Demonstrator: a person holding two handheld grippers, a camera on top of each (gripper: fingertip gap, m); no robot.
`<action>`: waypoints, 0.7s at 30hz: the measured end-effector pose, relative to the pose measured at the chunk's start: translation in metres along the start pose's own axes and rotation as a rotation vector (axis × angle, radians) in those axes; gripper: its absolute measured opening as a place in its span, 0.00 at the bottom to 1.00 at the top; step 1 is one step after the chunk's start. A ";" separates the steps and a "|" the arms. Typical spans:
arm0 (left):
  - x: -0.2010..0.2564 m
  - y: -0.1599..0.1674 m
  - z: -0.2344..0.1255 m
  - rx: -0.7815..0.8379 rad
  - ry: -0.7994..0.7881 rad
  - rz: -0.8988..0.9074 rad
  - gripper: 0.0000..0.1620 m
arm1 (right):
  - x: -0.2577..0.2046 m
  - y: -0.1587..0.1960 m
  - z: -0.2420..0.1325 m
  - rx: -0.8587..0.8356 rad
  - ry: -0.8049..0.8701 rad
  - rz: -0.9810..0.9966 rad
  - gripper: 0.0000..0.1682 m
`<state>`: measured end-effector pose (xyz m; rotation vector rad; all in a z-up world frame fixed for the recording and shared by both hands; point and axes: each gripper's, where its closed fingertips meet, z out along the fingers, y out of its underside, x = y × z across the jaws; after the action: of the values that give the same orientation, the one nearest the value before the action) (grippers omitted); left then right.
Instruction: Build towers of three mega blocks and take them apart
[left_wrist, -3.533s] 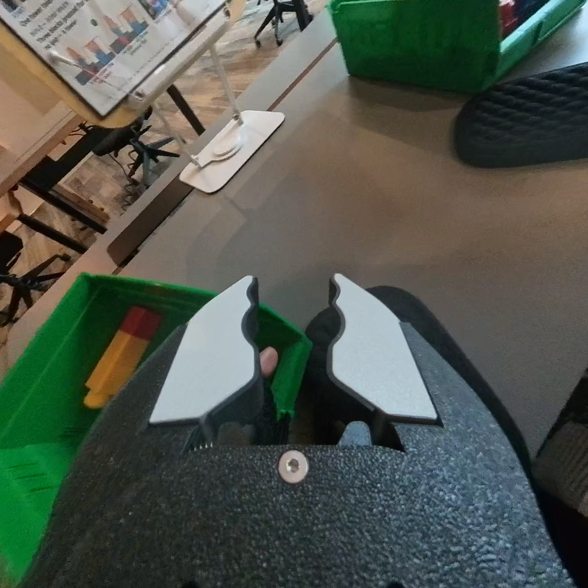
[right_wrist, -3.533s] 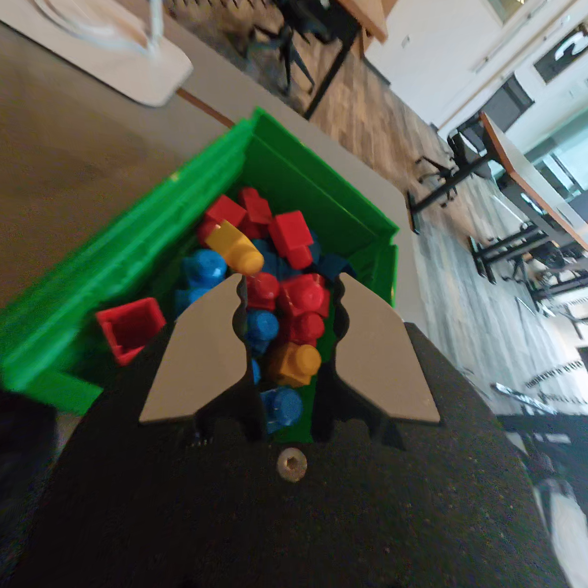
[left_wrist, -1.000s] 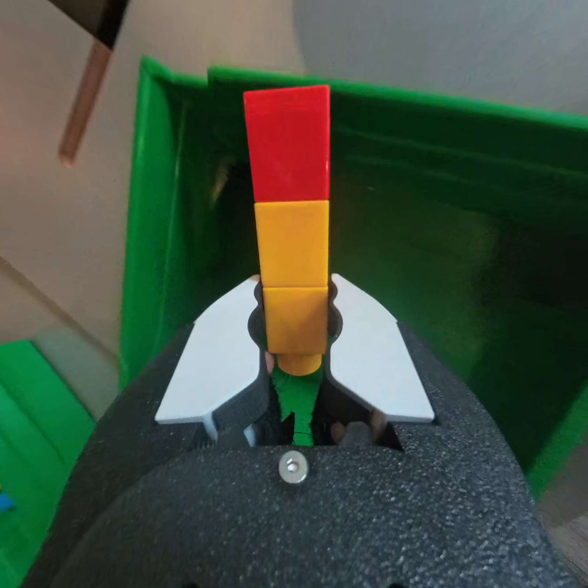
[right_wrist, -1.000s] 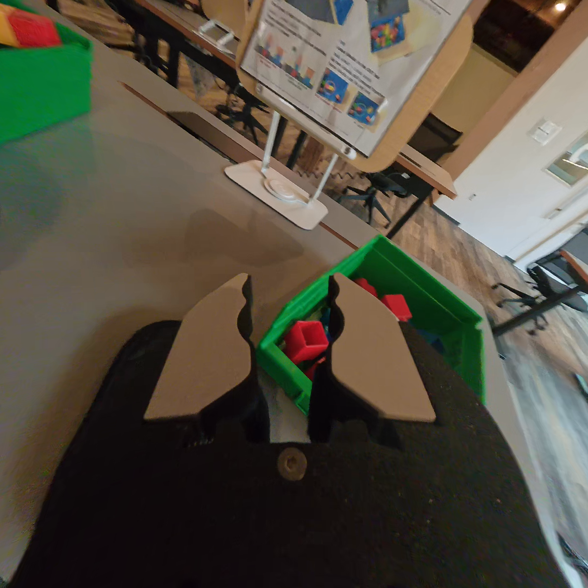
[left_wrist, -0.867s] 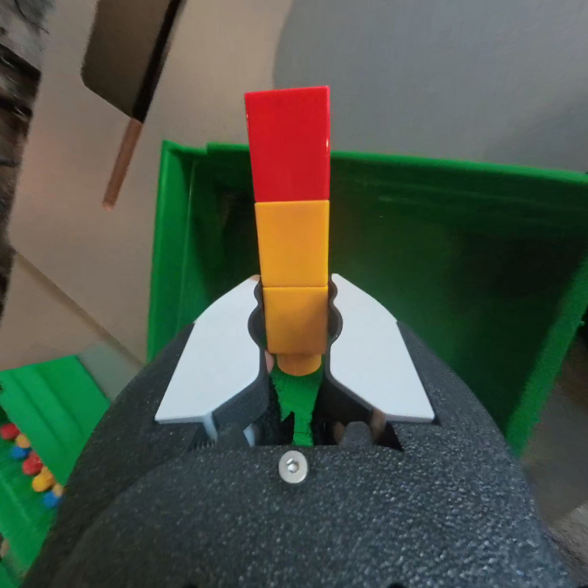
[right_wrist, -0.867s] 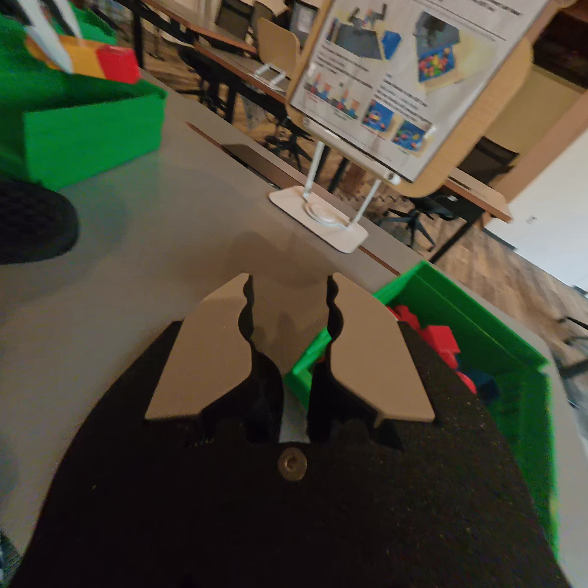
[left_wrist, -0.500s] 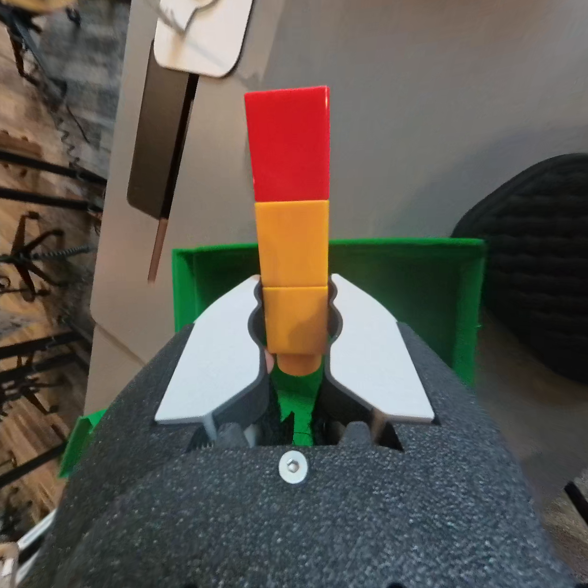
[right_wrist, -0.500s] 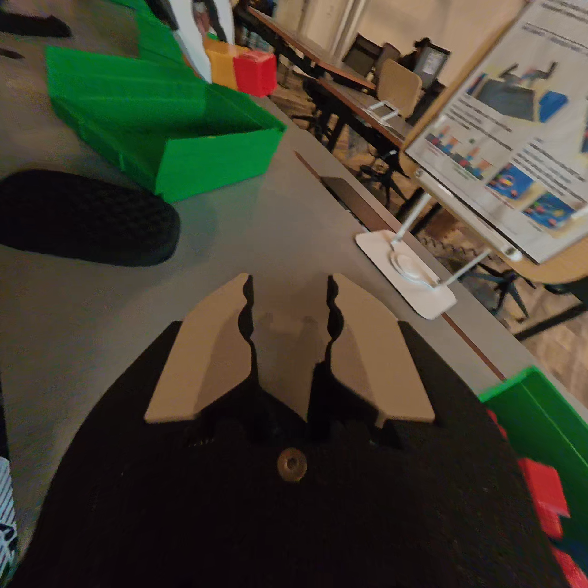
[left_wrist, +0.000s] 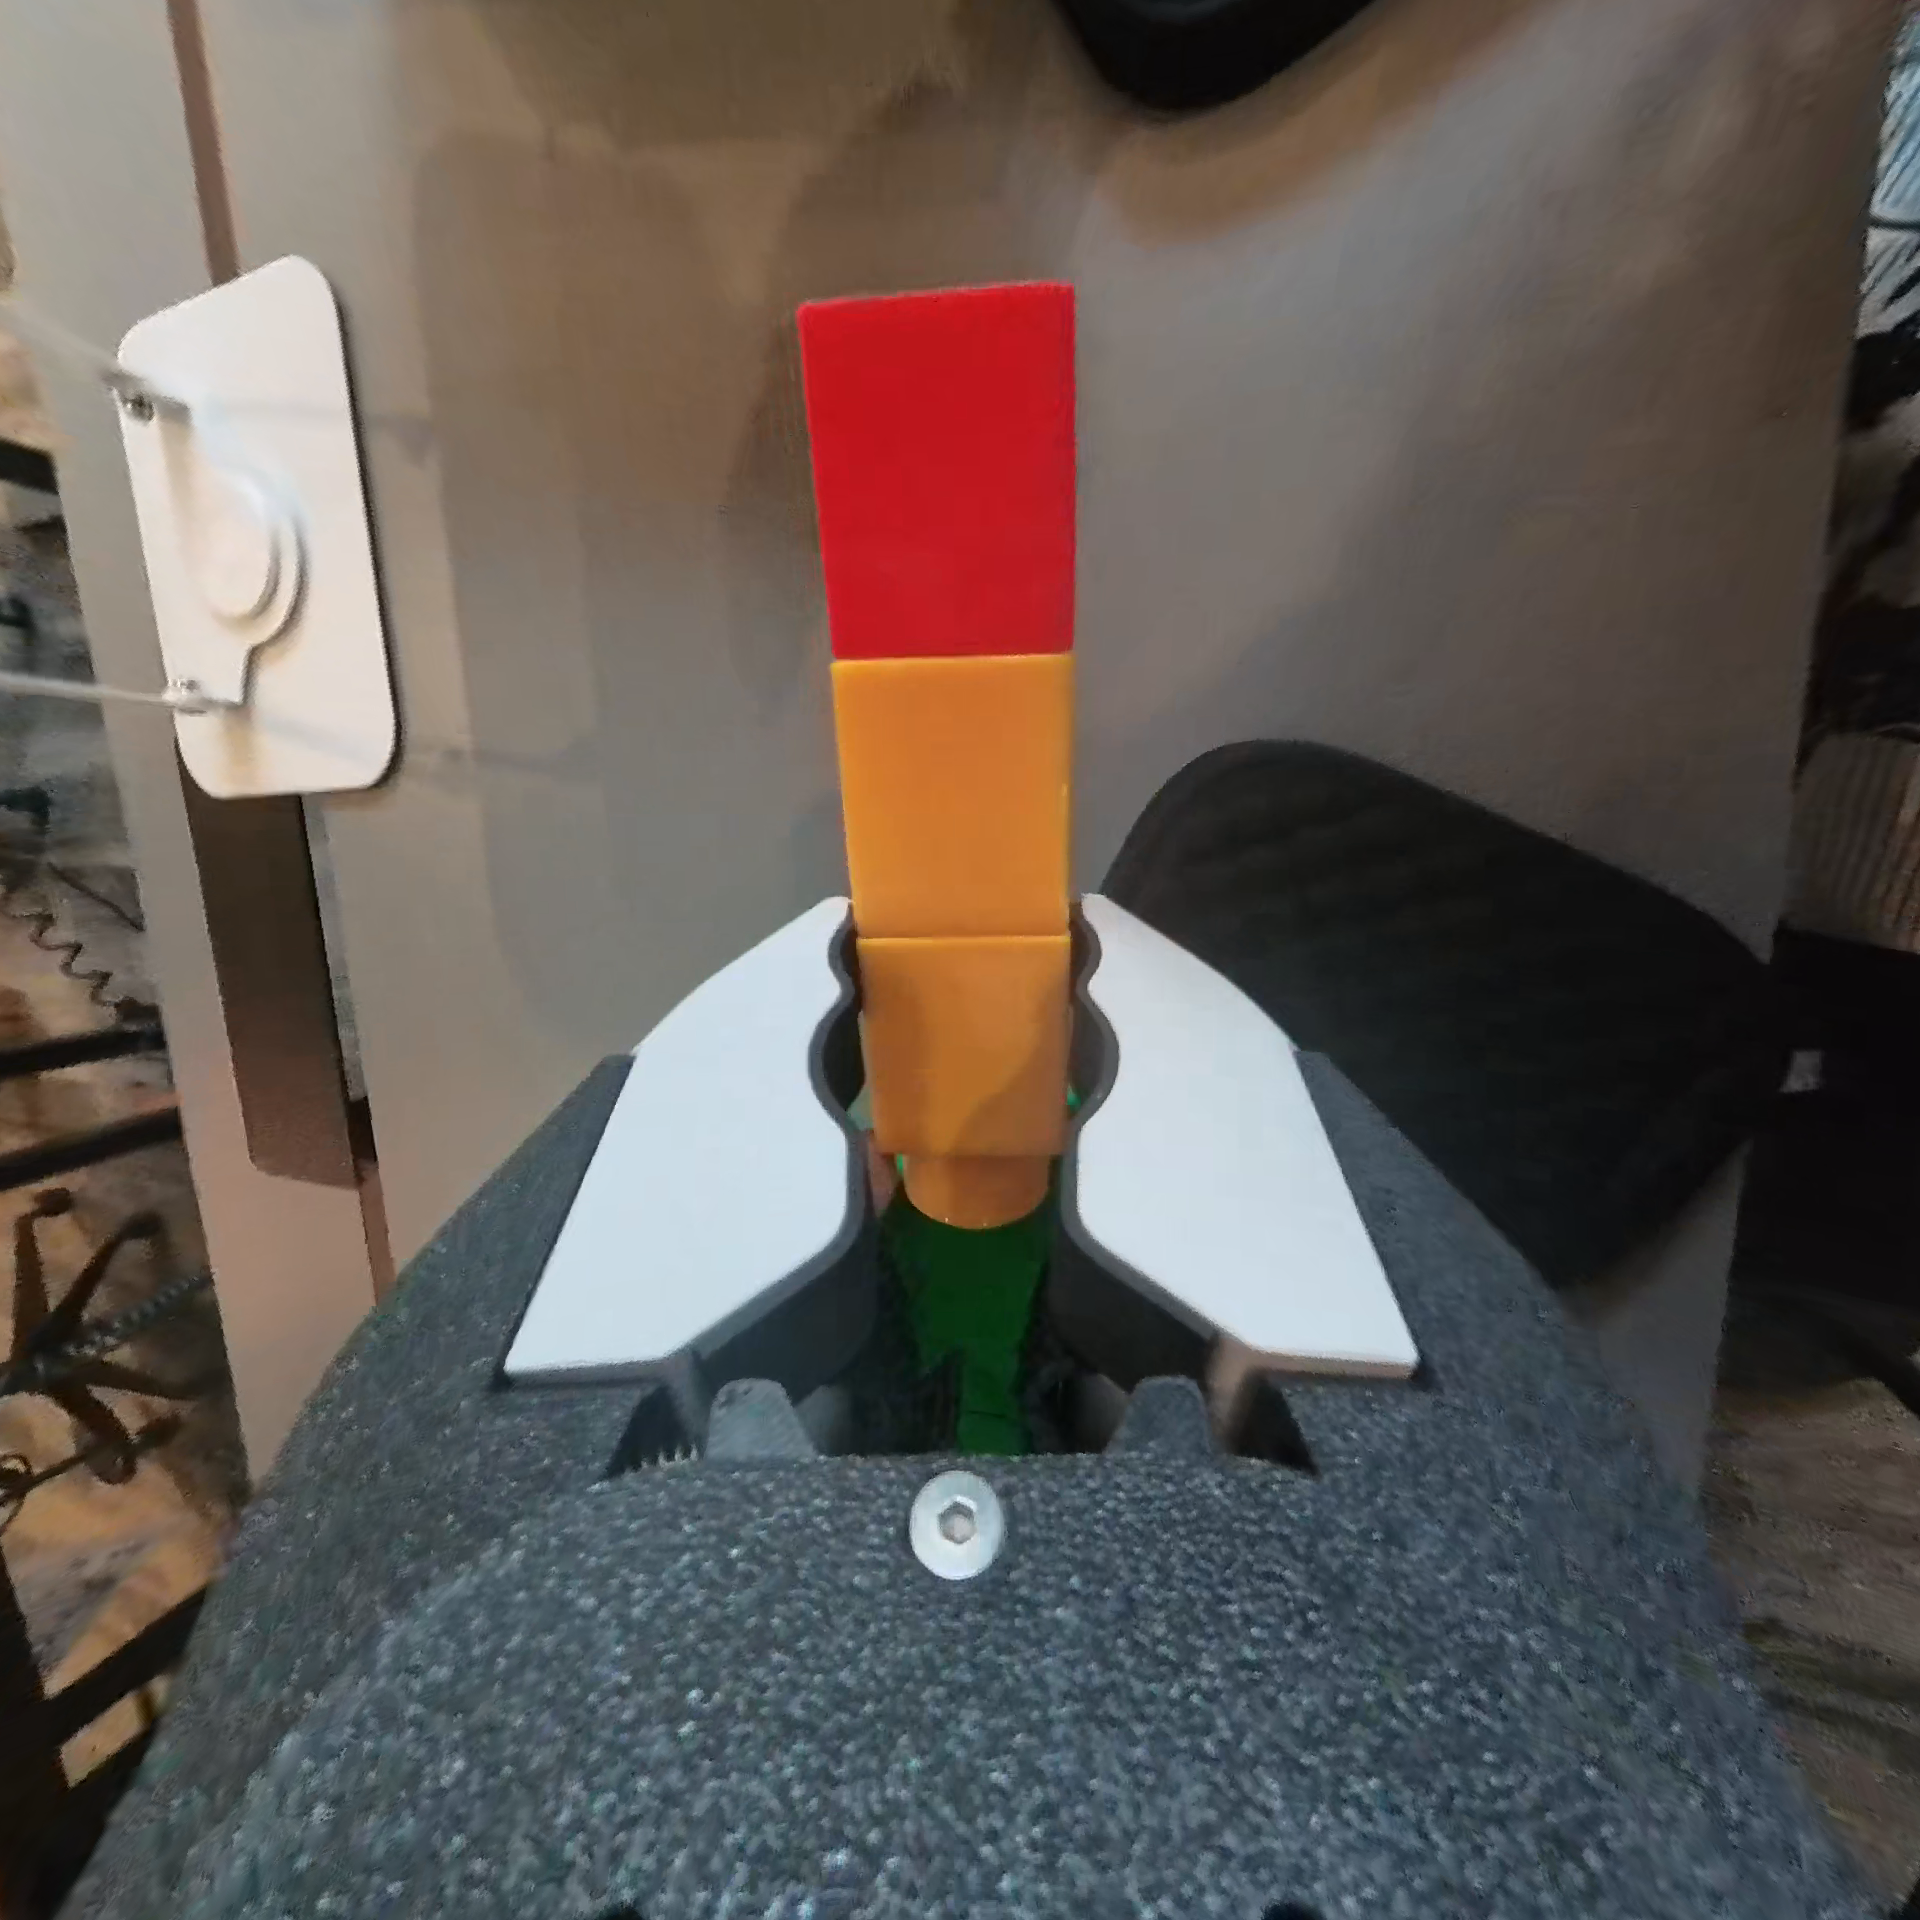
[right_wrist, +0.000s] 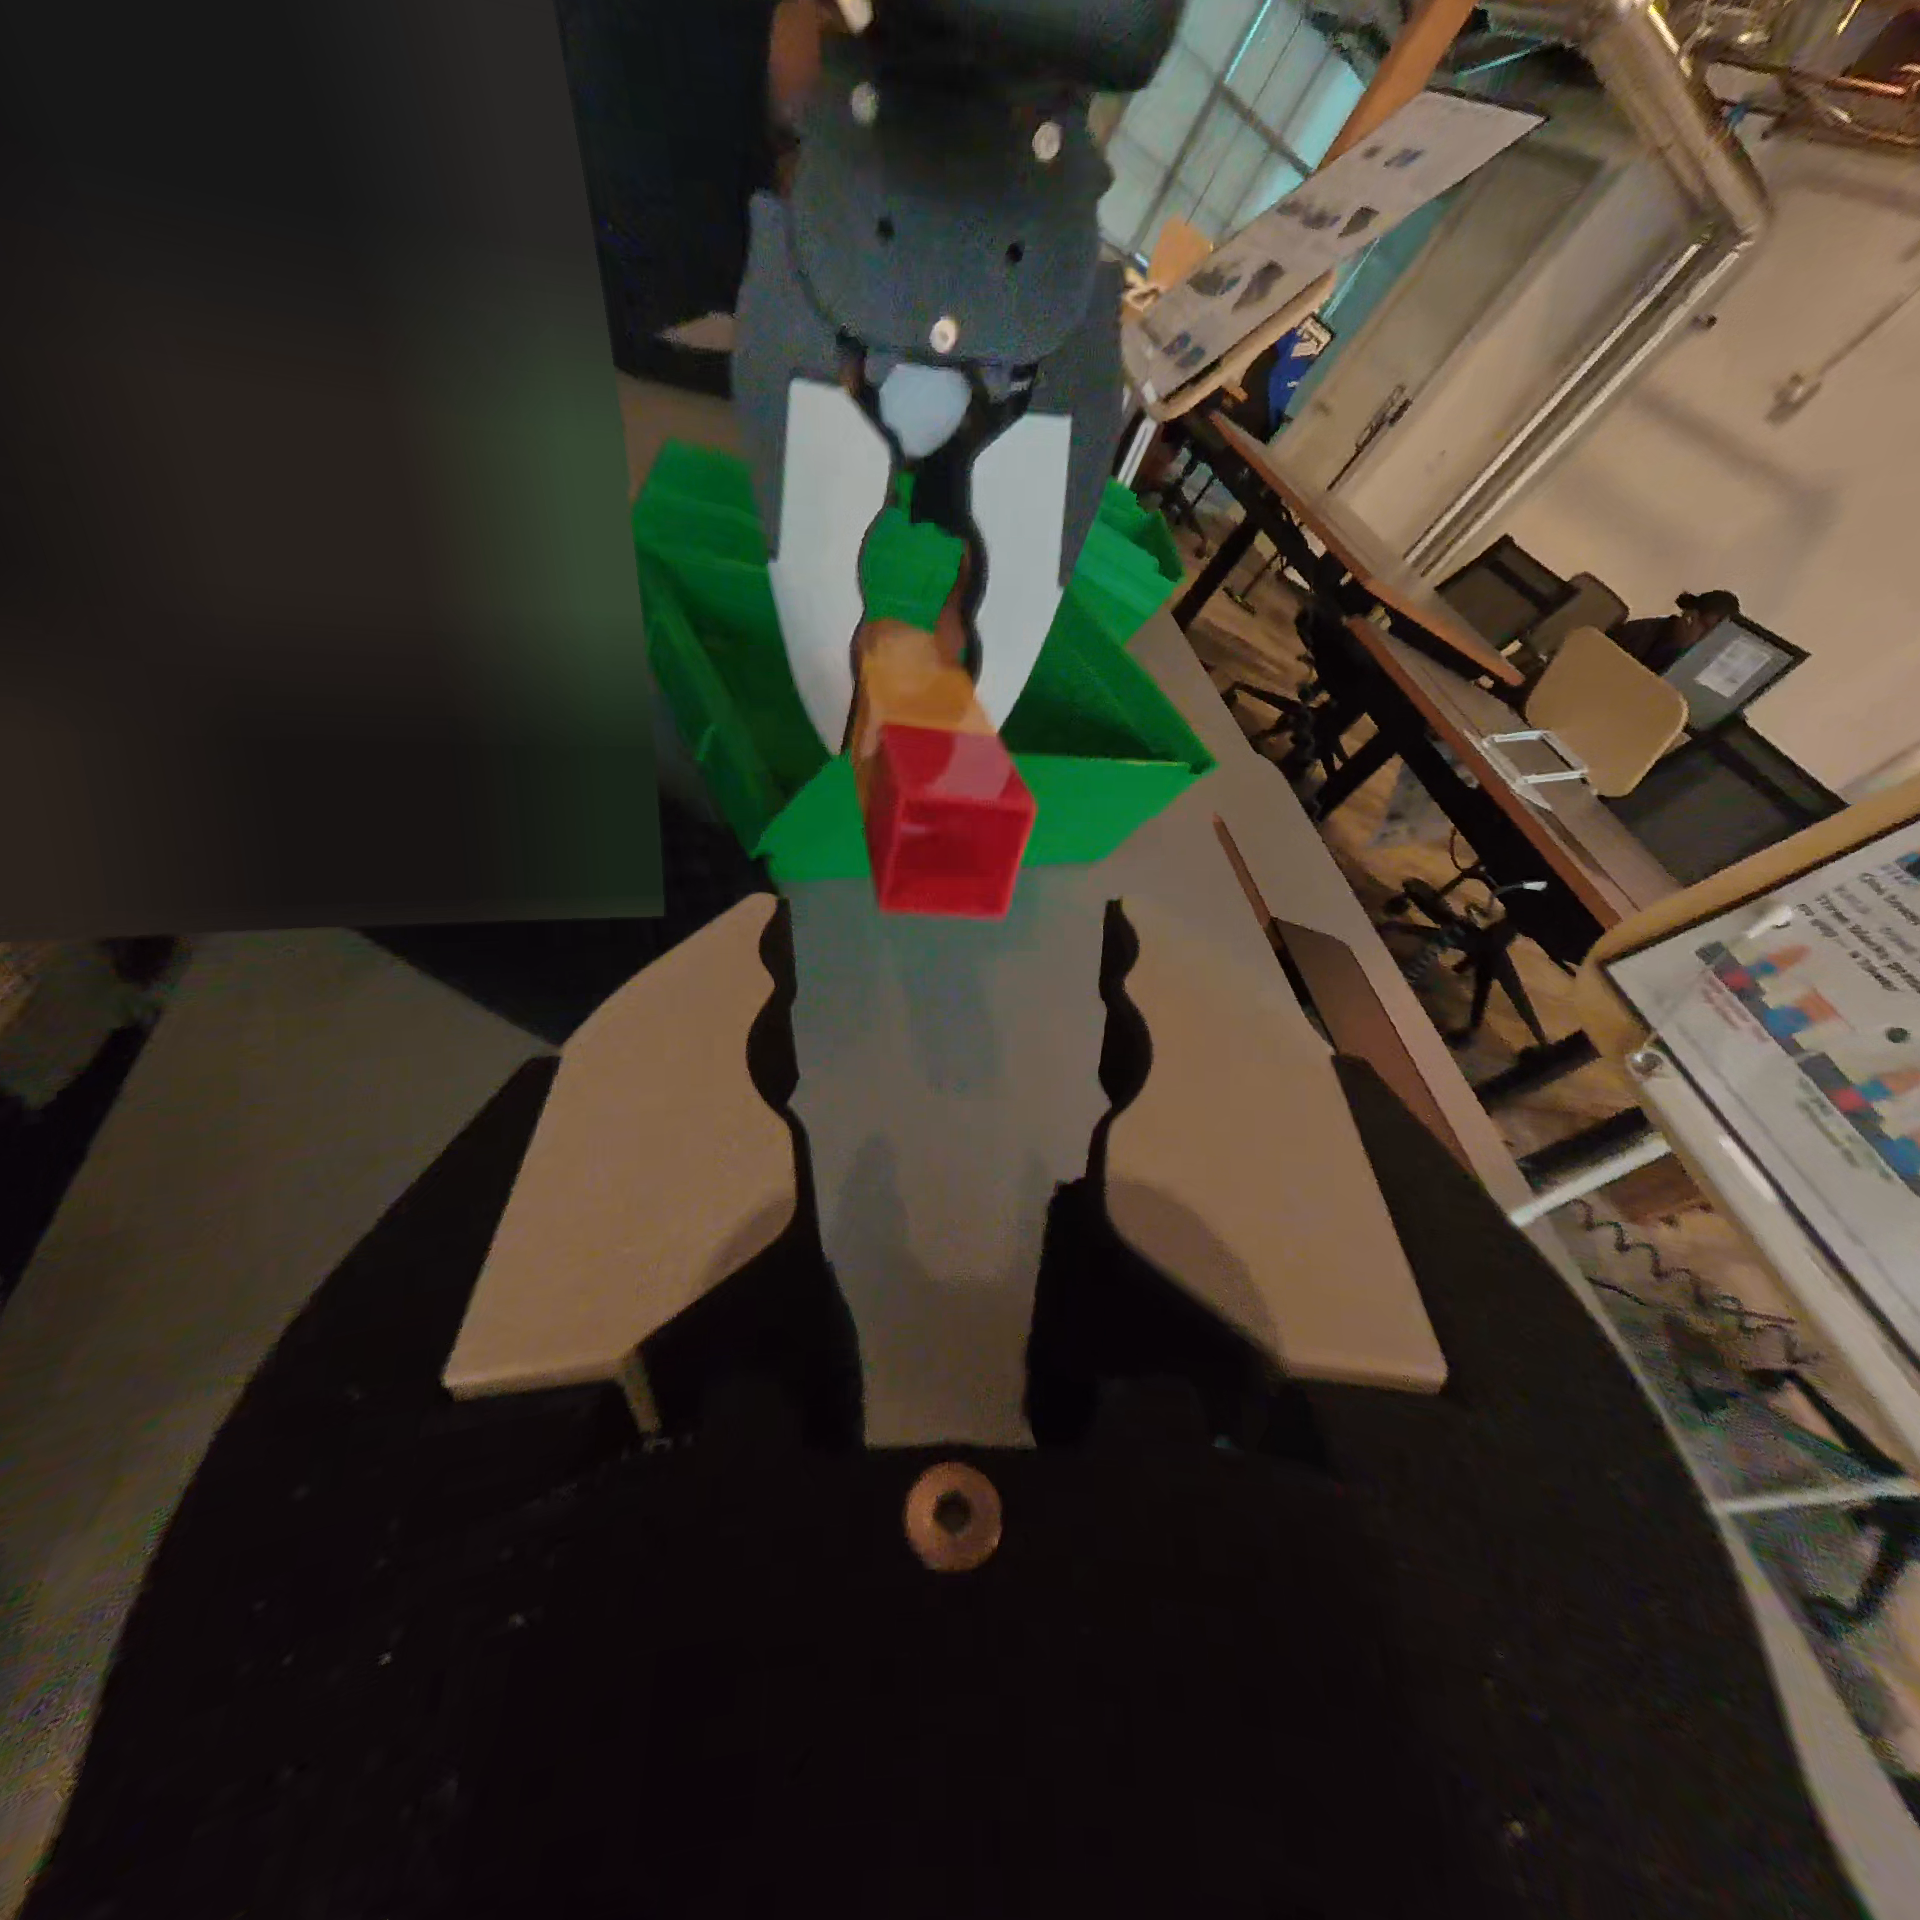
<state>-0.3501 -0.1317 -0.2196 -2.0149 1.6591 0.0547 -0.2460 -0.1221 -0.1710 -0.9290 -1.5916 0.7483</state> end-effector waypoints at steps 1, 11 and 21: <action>0.003 -0.004 0.002 -0.002 0.004 0.017 0.22 | 0.000 -0.001 0.004 0.011 -0.009 0.016 0.34; 0.016 -0.027 0.015 0.021 0.048 0.086 0.22 | -0.022 0.017 0.040 -0.031 -0.059 0.054 0.23; 0.011 -0.037 0.020 0.044 0.001 0.138 0.33 | -0.025 0.017 0.040 0.004 -0.029 0.024 0.21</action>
<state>-0.3076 -0.1291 -0.2268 -1.8666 1.7823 0.0657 -0.2796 -0.1348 -0.2060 -0.9399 -1.6056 0.7846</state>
